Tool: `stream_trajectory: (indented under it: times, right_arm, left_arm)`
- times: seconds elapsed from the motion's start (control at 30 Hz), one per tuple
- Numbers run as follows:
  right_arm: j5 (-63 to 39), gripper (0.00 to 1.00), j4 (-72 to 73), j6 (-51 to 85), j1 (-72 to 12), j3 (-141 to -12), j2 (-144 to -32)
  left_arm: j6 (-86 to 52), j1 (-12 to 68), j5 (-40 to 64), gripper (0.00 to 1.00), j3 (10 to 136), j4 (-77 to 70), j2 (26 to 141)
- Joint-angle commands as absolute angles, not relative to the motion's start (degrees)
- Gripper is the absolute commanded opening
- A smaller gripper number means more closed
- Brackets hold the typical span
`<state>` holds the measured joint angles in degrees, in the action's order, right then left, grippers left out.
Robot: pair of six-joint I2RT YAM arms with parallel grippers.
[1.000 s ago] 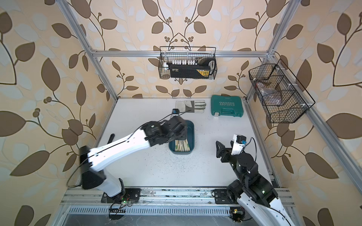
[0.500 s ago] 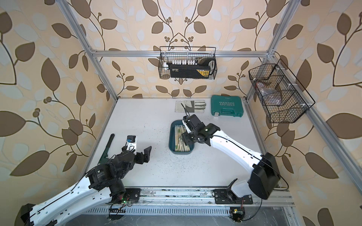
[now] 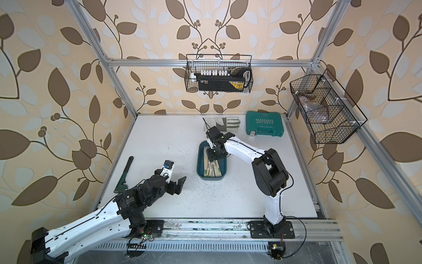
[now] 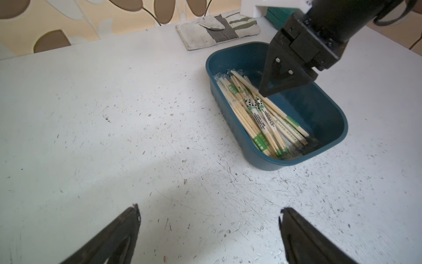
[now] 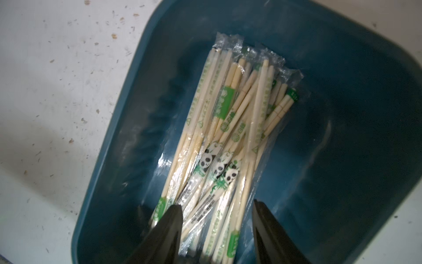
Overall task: Take the paired disposable chopsticks out of the storage box
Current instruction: Pick up the paired disposable chopsticks from the storage box.
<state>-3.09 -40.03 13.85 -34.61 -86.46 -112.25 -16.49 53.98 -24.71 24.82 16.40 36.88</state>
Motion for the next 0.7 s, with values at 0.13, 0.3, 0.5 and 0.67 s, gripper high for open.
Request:
stream_trajectory:
  times: [0.13, 0.3, 0.5, 0.67]
  right_arm:
    - [-5.3, 0.44, -37.8, 13.8, -34.0, -88.2, -116.3]
    - [-5.3, 0.42, -36.9, 13.7, -33.4, -88.6, -117.4]
    - [-5.1, 0.44, -35.9, 13.8, -32.6, -88.9, -117.6]
    - [-4.4, 0.42, -36.8, 13.4, -32.3, -90.2, -120.6]
  left_arm:
    - [-14.4, 53.9, -22.7, 0.99, 25.4, 12.1, 36.3]
    - [-15.3, 53.9, -22.4, 0.99, 24.5, 12.3, 36.6]
    - [-15.5, 53.9, -22.6, 0.99, 22.6, 11.2, 35.7]
    - [-15.4, 53.8, -21.8, 0.99, 22.2, 10.5, 35.4]
